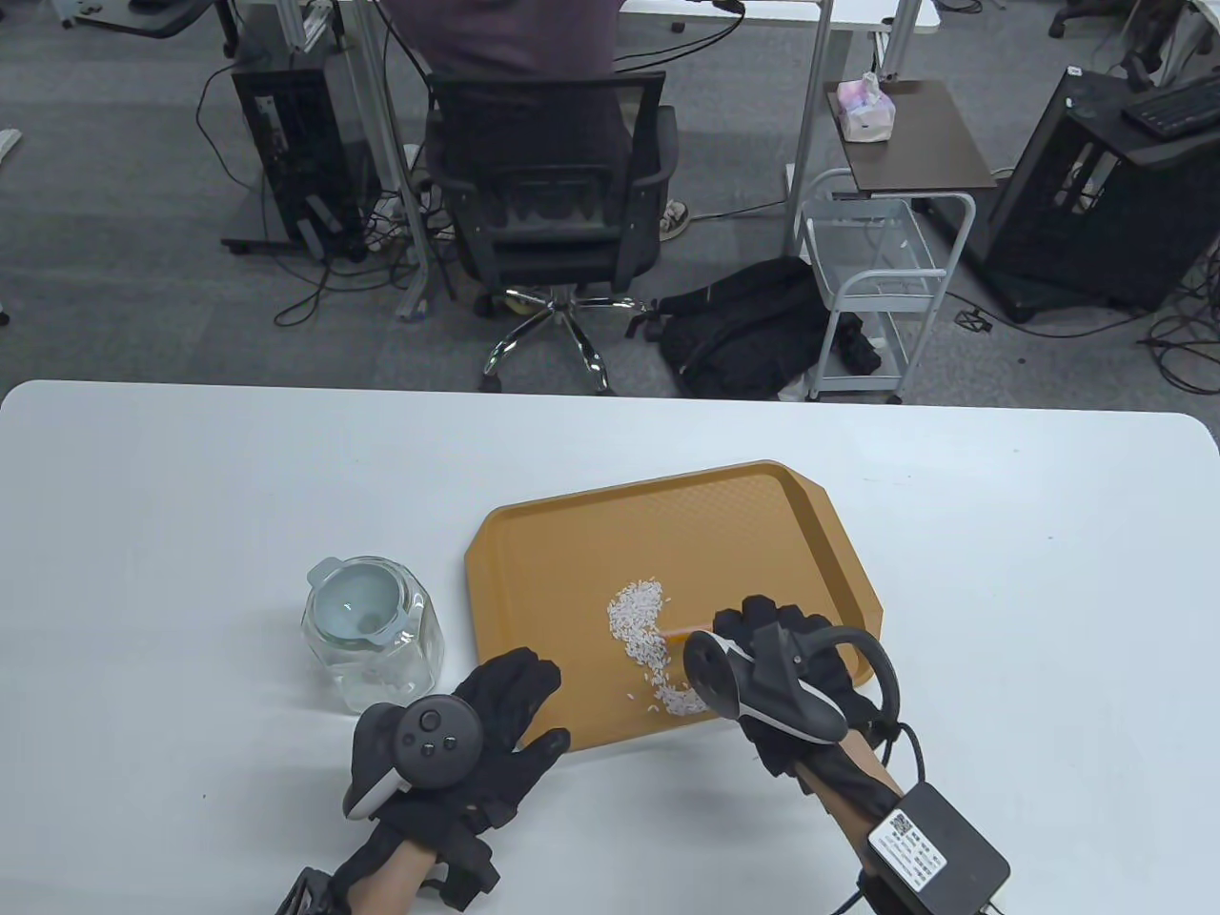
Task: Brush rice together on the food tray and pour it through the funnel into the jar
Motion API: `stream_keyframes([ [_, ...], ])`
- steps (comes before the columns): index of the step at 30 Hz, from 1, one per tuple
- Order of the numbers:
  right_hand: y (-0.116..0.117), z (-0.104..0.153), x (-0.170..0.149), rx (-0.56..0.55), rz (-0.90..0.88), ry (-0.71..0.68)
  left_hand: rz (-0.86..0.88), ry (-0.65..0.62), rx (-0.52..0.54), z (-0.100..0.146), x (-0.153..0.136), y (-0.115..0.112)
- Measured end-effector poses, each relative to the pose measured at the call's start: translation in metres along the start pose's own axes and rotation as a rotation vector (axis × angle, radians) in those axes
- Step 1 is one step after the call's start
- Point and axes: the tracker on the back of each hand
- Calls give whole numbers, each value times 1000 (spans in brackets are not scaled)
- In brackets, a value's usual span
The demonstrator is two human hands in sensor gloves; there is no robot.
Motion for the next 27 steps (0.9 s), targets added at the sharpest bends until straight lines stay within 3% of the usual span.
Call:
stream_keyframes([
  [9,34,-76,20,-60,140,49,3,11,-2,0,-1,1],
  [14,47,-88,27,-7,147,52,6,17,1,0,-3,3],
  [20,43,-70,32,76,185,-37,6,20,-9,0,-3,3],
  [27,21,-16,38,191,145,-136,-7,14,-34,-2,-1,-1],
])
Point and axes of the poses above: the tracker on the back of each hand, its own x axis roughly to the thumb side, its own z axis roughly from the fingertips to the wrist, y = z × x, and after that the axes turned 3 degrees about -z, right-handed
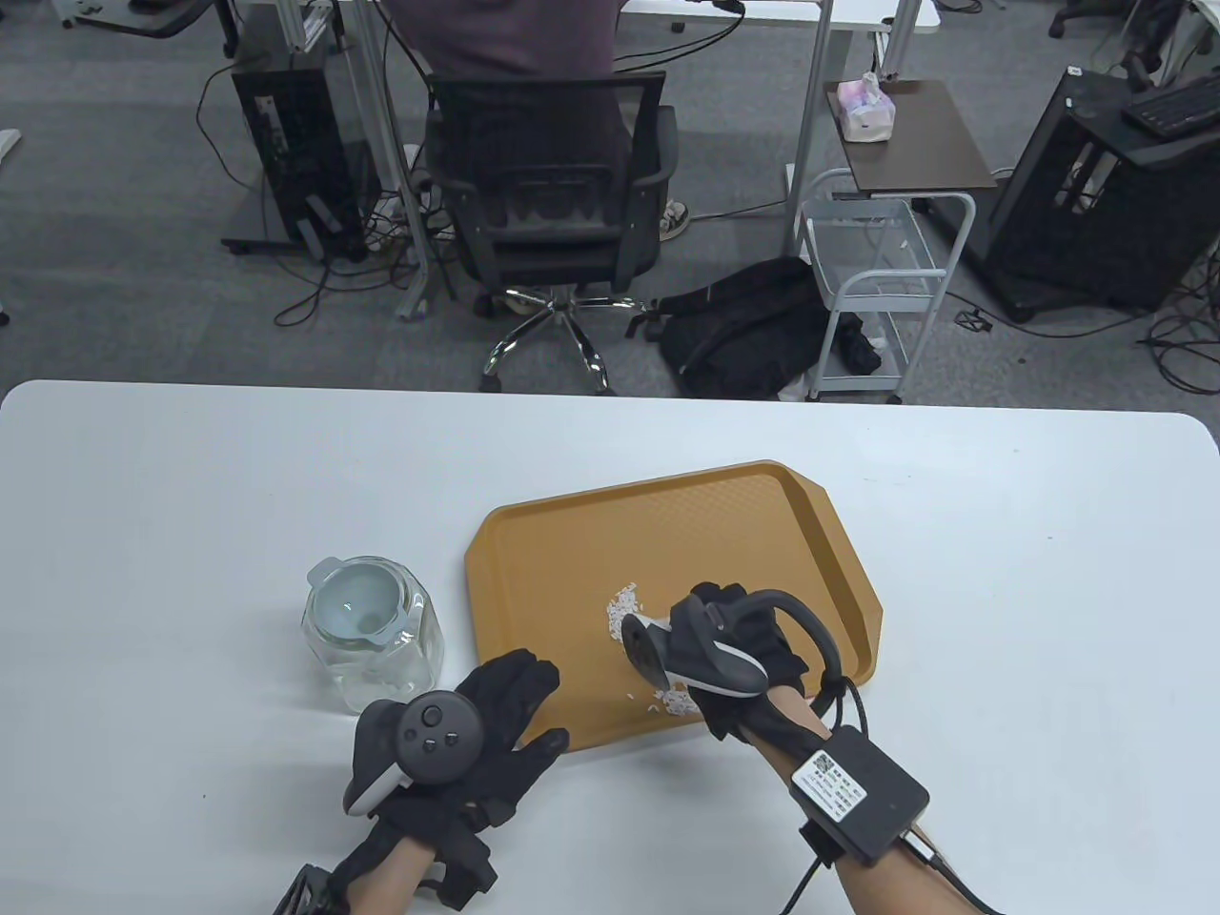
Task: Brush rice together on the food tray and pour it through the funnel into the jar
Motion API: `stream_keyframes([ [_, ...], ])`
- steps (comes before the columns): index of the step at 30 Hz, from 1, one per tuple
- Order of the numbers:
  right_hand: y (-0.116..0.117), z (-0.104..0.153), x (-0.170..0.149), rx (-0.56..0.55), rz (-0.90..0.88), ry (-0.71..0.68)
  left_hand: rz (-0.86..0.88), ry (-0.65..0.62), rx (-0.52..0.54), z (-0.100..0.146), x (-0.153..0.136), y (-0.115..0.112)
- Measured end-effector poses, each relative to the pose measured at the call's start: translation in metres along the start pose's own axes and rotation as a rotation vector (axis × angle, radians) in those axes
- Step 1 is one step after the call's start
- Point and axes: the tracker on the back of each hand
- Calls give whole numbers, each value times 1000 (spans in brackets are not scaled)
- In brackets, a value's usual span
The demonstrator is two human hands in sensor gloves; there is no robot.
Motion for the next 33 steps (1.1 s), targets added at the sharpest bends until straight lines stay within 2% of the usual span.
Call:
stream_keyframes([
  [7,-5,40,3,41,-15,-38,-5,-1,-12,-1,1,-2],
  [10,-9,47,-3,-7,-27,-16,-8,0,-15,0,2,-3],
  [13,-16,46,-11,-106,-43,32,-7,2,-15,-1,2,-3],
  [16,-22,34,-16,-214,-59,78,-6,7,-21,-1,2,-4],
  [18,-23,22,-16,-248,-57,101,-5,11,-25,-2,1,-5],
  [26,-7,-45,-3,-282,-5,148,1,28,-27,-3,-2,-3],
  [30,3,-67,5,-277,-5,154,1,33,-31,-4,-3,-3],
  [33,9,-71,9,-256,-5,138,-2,36,-32,-4,-4,-2],
])
Point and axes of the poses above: the tracker on the back of each hand, its own x axis roughly to the thumb side, its own z axis roughly from the fingertips to the wrist, y = z × x, and after that the axes turned 3 degrees about -z, right-handed
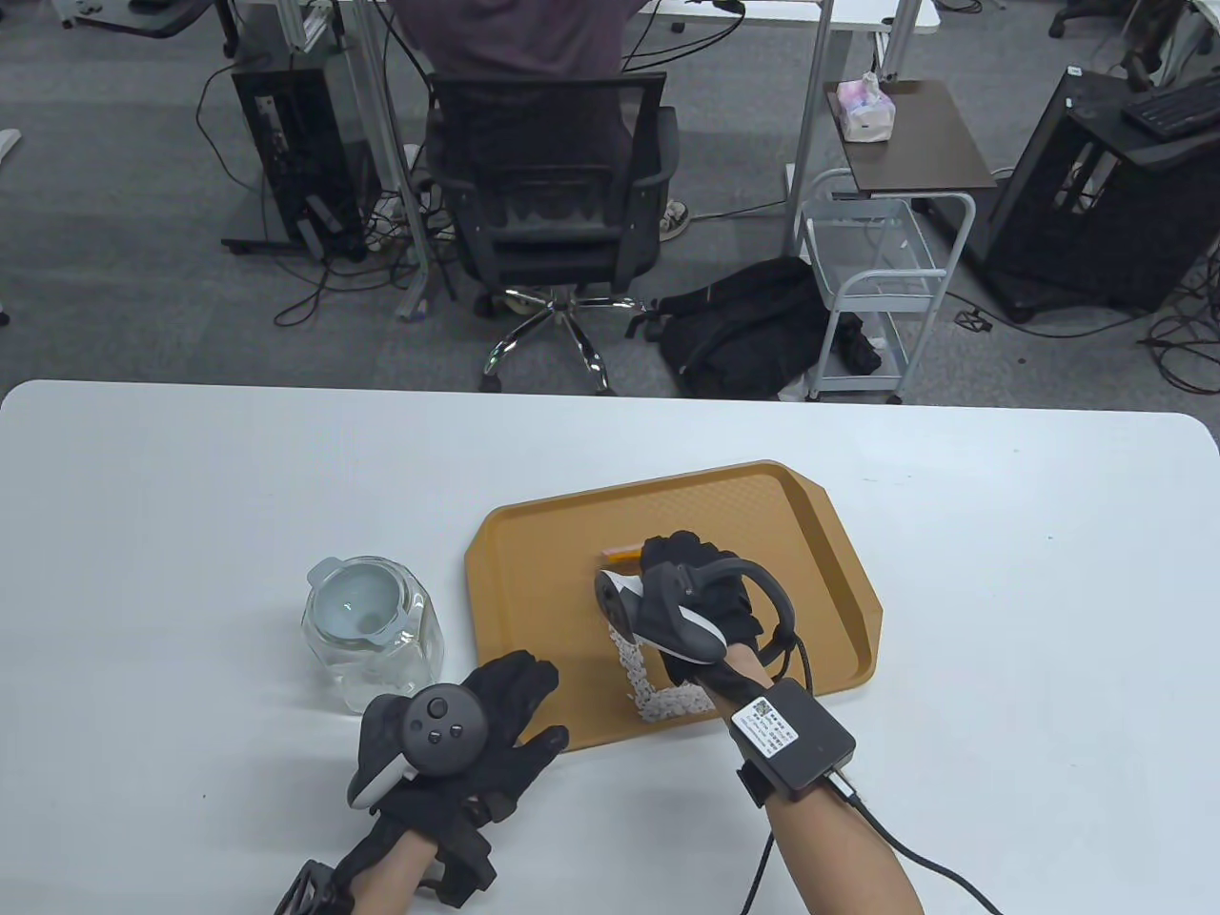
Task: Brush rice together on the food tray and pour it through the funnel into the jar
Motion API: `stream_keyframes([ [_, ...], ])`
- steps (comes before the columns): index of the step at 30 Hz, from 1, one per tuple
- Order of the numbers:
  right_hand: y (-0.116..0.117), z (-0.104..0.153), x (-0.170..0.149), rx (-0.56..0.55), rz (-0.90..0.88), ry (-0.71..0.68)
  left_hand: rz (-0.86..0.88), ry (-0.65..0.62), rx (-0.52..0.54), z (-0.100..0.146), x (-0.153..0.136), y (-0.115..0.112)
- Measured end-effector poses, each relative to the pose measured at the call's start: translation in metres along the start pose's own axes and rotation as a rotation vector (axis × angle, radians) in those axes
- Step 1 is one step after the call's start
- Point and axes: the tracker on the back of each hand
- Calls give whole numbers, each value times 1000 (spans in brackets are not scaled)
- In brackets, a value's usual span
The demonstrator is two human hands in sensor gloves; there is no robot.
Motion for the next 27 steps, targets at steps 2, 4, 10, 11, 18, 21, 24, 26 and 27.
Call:
stream_keyframes([
  [2,1,5,2,0,7,-28,0,2,0,0,0,0],
  [4,-2,15,2,-3,8,-64,0,3,-1,0,-1,0],
  [10,-19,57,0,37,-18,-146,-9,-2,-10,-1,1,-2],
  [11,-22,65,-1,63,-44,-163,-11,-3,-12,-1,1,-2],
  [18,-35,100,-10,130,-123,-192,-11,1,-12,0,1,-2],
  [21,-40,108,-13,158,-128,-194,-8,5,-8,0,0,-2],
  [24,-46,112,-15,158,-135,-189,-3,8,-2,0,0,-1],
  [26,-50,111,-18,112,-137,-154,-1,9,0,1,-1,0],
  [27,-51,108,-21,87,-132,-132,2,5,6,1,-1,1],
])
Point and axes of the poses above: the tracker on the back of each hand, its own x axis roughly to the thumb side, its own z axis roughly from the fingertips to the wrist, y = z × x, and after that the axes turned 3 degrees about -z, right-handed
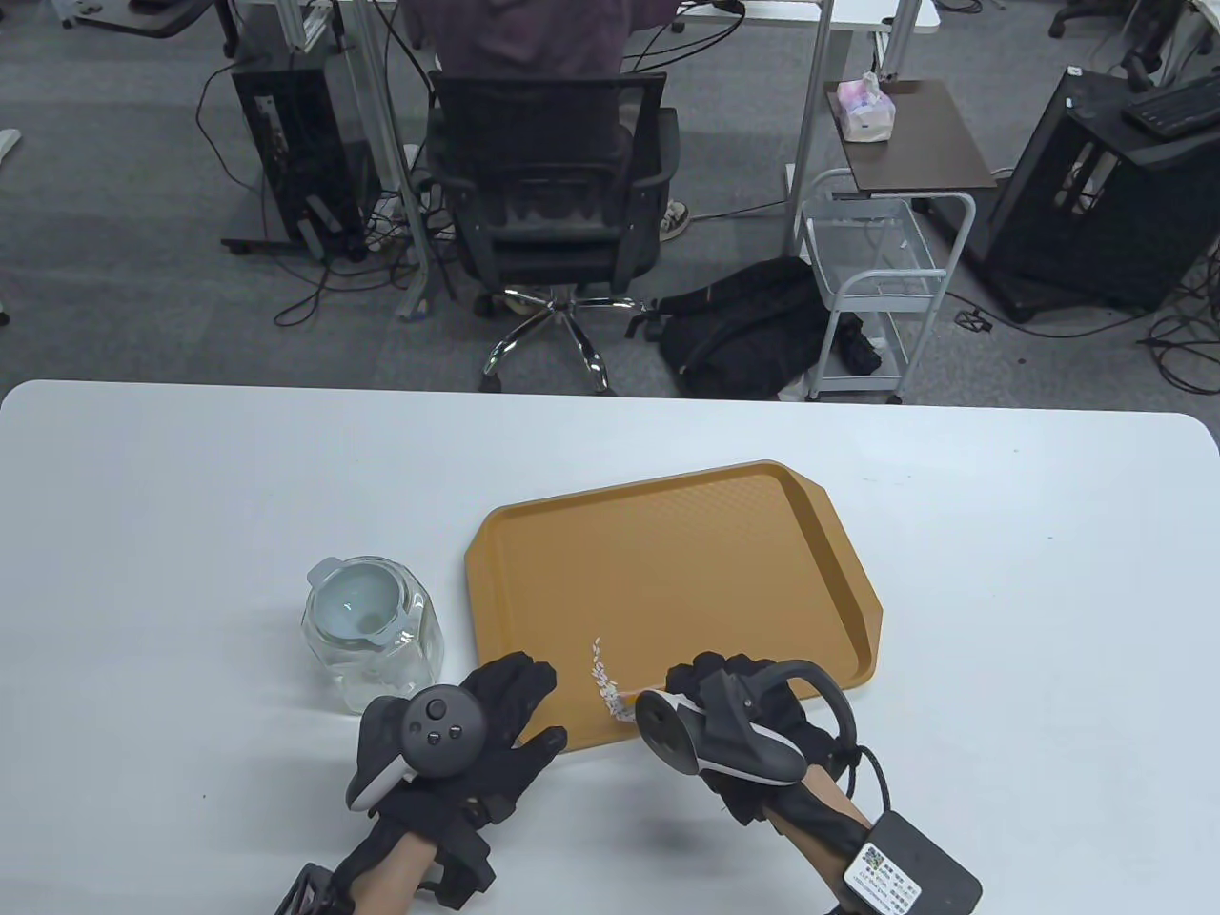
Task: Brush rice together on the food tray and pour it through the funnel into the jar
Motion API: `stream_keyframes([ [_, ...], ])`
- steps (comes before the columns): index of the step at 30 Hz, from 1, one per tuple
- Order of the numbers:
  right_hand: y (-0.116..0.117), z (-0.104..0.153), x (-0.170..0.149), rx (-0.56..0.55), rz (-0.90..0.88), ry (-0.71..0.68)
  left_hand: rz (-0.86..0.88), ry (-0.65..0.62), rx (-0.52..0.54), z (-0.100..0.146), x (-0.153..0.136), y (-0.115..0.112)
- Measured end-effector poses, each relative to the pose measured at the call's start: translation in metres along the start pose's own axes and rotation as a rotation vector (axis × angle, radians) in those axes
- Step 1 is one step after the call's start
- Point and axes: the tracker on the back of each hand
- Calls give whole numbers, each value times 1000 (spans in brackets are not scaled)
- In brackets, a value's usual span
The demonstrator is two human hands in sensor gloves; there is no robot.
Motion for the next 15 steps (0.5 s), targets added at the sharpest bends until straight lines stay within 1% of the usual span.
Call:
stream_keyframes([
  [4,-2,-11,-6,-90,13,60,21,-24,55,3,-1,7],
  [7,-1,-25,-7,-148,27,82,42,-33,95,5,-3,13],
  [12,12,-54,5,-143,30,75,62,-23,127,7,-8,20],
  [15,17,-66,15,-152,56,60,76,-13,131,7,-11,22],
])
Point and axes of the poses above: the tracker on the back of each hand, its own x axis roughly to the thumb side, its own z axis roughly from the fingertips to the wrist, y = z × x, and after that the axes turned 3 degrees about -z, right-handed
